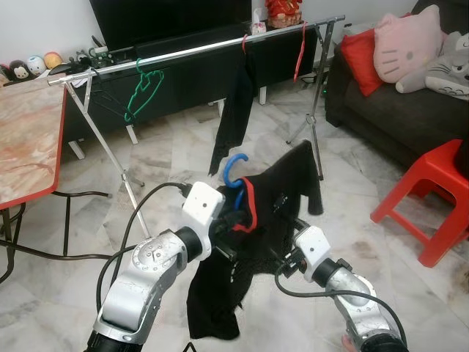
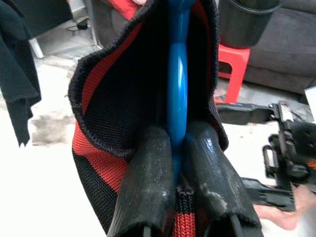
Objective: Hang hanger
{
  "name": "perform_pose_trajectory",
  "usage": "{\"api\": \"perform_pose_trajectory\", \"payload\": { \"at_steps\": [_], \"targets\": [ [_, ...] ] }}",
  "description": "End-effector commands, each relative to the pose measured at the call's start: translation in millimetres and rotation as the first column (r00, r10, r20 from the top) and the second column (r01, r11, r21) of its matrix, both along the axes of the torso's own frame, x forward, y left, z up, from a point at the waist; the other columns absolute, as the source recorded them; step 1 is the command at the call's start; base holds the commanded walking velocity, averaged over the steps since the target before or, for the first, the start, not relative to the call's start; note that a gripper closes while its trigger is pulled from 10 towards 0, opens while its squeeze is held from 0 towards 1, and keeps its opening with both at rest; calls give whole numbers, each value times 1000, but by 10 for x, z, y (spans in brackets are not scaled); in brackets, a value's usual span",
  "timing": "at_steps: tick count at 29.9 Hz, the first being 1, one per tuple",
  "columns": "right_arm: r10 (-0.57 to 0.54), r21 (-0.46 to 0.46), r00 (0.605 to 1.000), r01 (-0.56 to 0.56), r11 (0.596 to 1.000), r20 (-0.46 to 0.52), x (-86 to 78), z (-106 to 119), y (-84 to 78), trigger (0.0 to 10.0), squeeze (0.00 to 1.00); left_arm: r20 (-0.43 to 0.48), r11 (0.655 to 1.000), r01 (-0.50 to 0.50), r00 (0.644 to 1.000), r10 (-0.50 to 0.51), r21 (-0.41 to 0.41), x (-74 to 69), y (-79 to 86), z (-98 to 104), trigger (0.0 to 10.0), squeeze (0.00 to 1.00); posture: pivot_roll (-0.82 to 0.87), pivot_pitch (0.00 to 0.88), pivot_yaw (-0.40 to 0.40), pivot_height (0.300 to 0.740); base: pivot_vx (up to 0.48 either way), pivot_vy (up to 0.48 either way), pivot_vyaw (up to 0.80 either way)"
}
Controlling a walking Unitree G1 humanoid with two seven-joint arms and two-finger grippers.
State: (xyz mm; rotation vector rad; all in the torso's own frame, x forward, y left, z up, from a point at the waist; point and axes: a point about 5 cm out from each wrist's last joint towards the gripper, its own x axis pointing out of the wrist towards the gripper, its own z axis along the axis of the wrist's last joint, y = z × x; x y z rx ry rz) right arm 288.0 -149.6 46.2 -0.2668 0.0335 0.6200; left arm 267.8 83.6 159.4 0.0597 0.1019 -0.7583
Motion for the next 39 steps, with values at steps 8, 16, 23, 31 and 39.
{"api": "perform_pose_trajectory", "payload": {
  "at_steps": [8,16,23,31,39],
  "targets": [
    [-6,-6,999,6,1000,38,93,91,72,10000,0,46,998,47,998,-46,-32,-46,-42,158,10000,0,-129,0,73,740,0,0,0],
    [-41,-5,998,41,999,41,118,89,82,0,0,47,998,53,998,-52,-28,-58,-61,159,10000,0,-124,0,71,740,0,0,0],
    [-55,-8,998,55,998,43,139,95,92,0,0,46,998,52,998,-51,-21,-59,-62,150,10000,0,-124,0,71,740,0,0,0],
    [-68,-4,997,68,998,46,156,105,93,0,0,46,999,49,998,-48,-20,-61,-56,149,10000,0,-121,0,71,740,0,0,0],
    [-81,-9,996,81,997,47,165,97,104,0,0,46,999,42,998,-42,-16,-57,-43,142,10000,0,-119,0,71,740,0,0,0]
  ]
}}
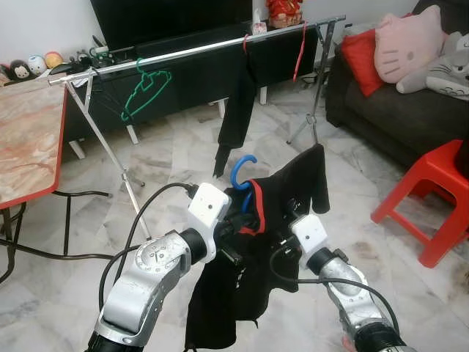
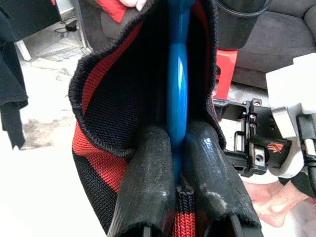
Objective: Hang hanger
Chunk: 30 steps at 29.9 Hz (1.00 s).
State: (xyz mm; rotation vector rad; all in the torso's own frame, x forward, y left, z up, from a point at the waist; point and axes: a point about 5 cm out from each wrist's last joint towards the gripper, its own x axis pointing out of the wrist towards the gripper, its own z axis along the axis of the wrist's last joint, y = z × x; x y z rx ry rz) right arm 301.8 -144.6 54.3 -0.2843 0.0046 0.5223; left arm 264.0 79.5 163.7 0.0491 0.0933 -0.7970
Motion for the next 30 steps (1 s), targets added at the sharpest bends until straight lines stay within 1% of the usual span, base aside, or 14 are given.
{"api": "perform_pose_trajectory", "payload": {
  "at_steps": [1,17,30],
  "targets": [
    [9,-4,1000,-9,1000,0,28,14,56,0,0,43,1000,2,999,-2,-2,-19,1,97,10000,0,-119,0,71,740,0,0,0],
    [-1,-1,1000,1,1000,-5,34,2,72,0,0,46,1000,-5,999,5,5,-19,25,98,10000,0,-115,0,72,740,0,0,0],
    [1,-8,1000,-1,1000,-4,56,14,86,0,0,32,999,-27,999,26,46,-19,95,21,10000,0,-113,0,69,740,0,0,0]
  ]
}}
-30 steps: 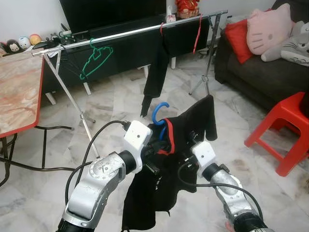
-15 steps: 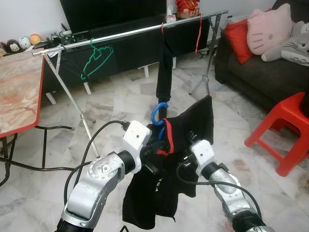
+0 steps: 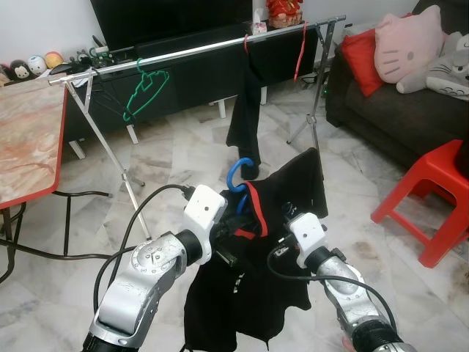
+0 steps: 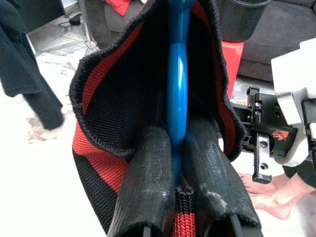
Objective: Hang hanger
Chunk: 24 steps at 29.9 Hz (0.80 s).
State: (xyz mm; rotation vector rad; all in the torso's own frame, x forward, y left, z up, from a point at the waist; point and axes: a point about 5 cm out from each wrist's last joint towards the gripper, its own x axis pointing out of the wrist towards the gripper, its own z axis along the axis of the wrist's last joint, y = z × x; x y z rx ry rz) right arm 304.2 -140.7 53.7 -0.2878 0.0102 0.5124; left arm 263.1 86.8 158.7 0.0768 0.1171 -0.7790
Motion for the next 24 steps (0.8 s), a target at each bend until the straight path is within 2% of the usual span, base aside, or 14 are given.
{"api": "perform_pose_trajectory", "payload": {
  "at_steps": [1,3,5,7,10,13,18,19,20,21,22,24],
  "targets": [
    [12,-4,1000,-12,1000,-1,32,20,47,0,0,41,1000,-10,999,10,15,-11,27,67,10000,0,-113,0,69,740,0,0,0],
    [16,-9,1000,-16,1000,-1,33,21,48,0,0,36,999,-17,999,15,45,-11,67,33,10000,0,-113,0,69,740,0,0,0],
    [21,-18,1000,-21,1000,-1,34,21,49,0,0,29,992,-27,999,24,123,-14,152,-56,10000,0,-114,0,69,740,0,0,0],
    [19,-24,1000,-19,1000,-6,36,14,42,0,0,13,969,-44,999,42,245,-30,309,-209,10000,0,-114,0,69,740,0,0,0],
    [20,-29,1000,-20,999,-11,37,8,37,0,0,1,942,-61,998,64,330,-51,452,-322,10000,0,-114,0,69,740,0,0,0],
    [21,-31,1000,-21,999,-14,38,6,34,0,0,-6,926,-73,997,81,372,-70,552,-375,10000,0,-112,0,68,740,0,0,0],
    [21,-32,1000,-21,999,-14,39,6,34,0,0,-2,924,-71,997,77,377,-72,555,-378,10000,0,-112,0,68,740,0,0,0],
    [27,-38,999,-28,999,-22,39,-5,42,0,0,-5,874,-66,997,78,482,-106,716,-473,10000,0,-109,0,65,740,0,0,0],
    [27,-38,999,-28,999,-22,39,-5,42,0,0,-5,874,-66,997,78,482,-106,716,-473,10000,0,-109,0,65,740,0,0,0],
    [30,-40,999,-31,999,-26,39,-10,46,0,0,-5,849,-61,997,75,526,-123,789,-512,10000,0,-109,0,65,740,0,0,0],
    [35,-58,999,-37,998,-40,46,-22,35,0,0,-20,821,-4,1000,19,571,-191,946,-497,10000,0,-107,0,61,740,0,0,0],
    [36,-69,998,-39,997,-49,53,-28,21,0,0,-37,789,58,998,-44,612,-253,1041,-484,10000,0,-105,0,60,740,0,0,0]
  ]
}}
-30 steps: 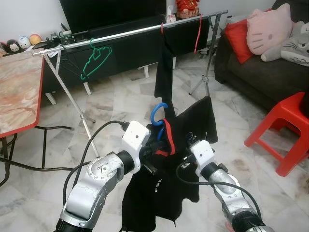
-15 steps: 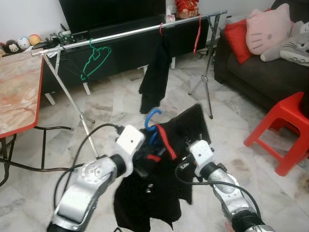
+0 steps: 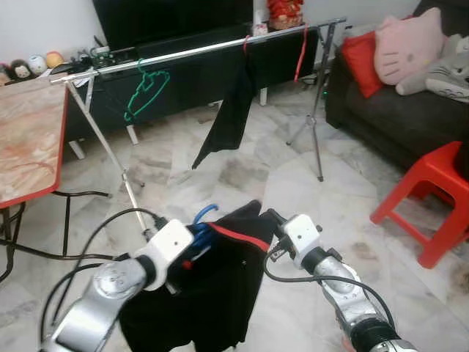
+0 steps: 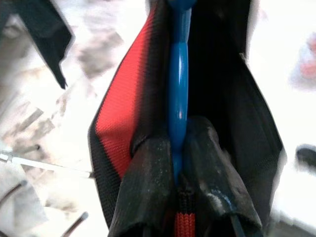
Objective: Hang hanger
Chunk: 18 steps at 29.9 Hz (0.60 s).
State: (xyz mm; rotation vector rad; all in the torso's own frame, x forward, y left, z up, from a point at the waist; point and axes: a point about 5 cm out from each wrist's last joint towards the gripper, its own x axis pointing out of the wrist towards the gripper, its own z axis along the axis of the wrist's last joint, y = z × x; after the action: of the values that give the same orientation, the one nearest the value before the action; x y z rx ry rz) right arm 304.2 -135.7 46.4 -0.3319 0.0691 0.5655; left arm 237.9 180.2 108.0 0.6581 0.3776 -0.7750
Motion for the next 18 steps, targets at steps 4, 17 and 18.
{"api": "perform_pose_trajectory", "payload": {
  "at_steps": [4,17,18],
  "targets": [
    [-6,-44,1000,5,999,-13,71,31,-62,0,0,-65,986,130,990,-124,102,-127,228,45,10000,0,-98,0,58,740,0,0,0],
    [25,-98,997,-33,995,-78,35,-61,-98,0,0,-65,968,242,967,-246,-65,-173,424,308,10000,0,-97,0,51,740,0,0,0],
    [24,-103,996,-33,994,-85,28,-76,-109,0,0,-64,966,245,966,-251,-83,-169,486,357,10000,0,-96,0,50,740,0,0,0]
  ]
}}
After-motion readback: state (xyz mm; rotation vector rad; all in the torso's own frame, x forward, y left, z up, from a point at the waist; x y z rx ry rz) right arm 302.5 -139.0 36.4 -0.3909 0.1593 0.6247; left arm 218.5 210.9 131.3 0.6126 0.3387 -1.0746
